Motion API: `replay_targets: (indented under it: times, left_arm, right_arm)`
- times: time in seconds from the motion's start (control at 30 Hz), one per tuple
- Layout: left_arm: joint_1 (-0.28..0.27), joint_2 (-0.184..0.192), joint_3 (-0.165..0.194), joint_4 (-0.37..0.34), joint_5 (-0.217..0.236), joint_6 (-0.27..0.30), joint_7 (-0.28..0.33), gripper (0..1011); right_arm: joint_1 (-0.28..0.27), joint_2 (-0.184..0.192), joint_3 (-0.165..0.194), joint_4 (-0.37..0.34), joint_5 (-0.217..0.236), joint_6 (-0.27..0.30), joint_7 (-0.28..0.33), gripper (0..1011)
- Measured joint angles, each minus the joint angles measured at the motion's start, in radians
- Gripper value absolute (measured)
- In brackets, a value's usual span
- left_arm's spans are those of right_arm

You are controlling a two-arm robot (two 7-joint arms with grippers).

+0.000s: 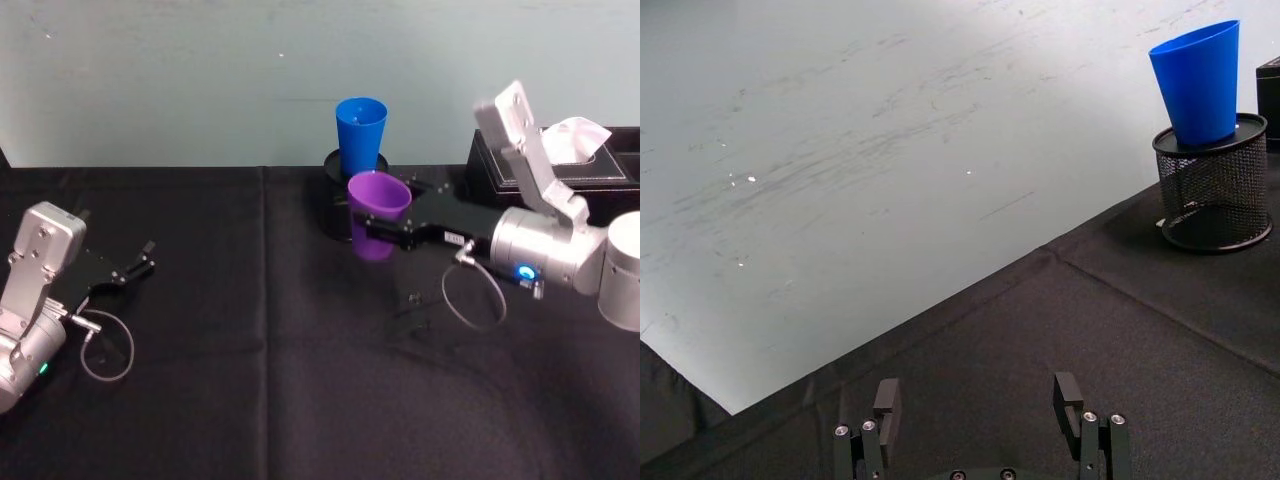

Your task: Pick up one cup with a gripper and tap it against the other cup.

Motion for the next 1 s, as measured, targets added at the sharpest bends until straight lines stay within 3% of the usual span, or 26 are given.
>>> replay_targets:
  times: [0.33, 0.6, 1.0]
  left_arm:
    - [0.000, 0.000, 0.000, 0.000, 0.000, 0.000, 0.000, 1000]
    - [0.000, 0.000, 0.000, 0.000, 0.000, 0.000, 0.000, 1000]
    - [0.000, 0.000, 0.000, 0.000, 0.000, 0.000, 0.000, 1000]
  right_arm:
    - [-0.049, 0.024, -0.027, -0.022, -0.041, -0.027, -0.032, 718]
    - [-0.062, 0.000, -0.041, 0.029, -0.086, -0.061, -0.051, 718]
    - [-0.061, -0.021, -0.035, 0.056, -0.114, -0.052, -0.052, 718]
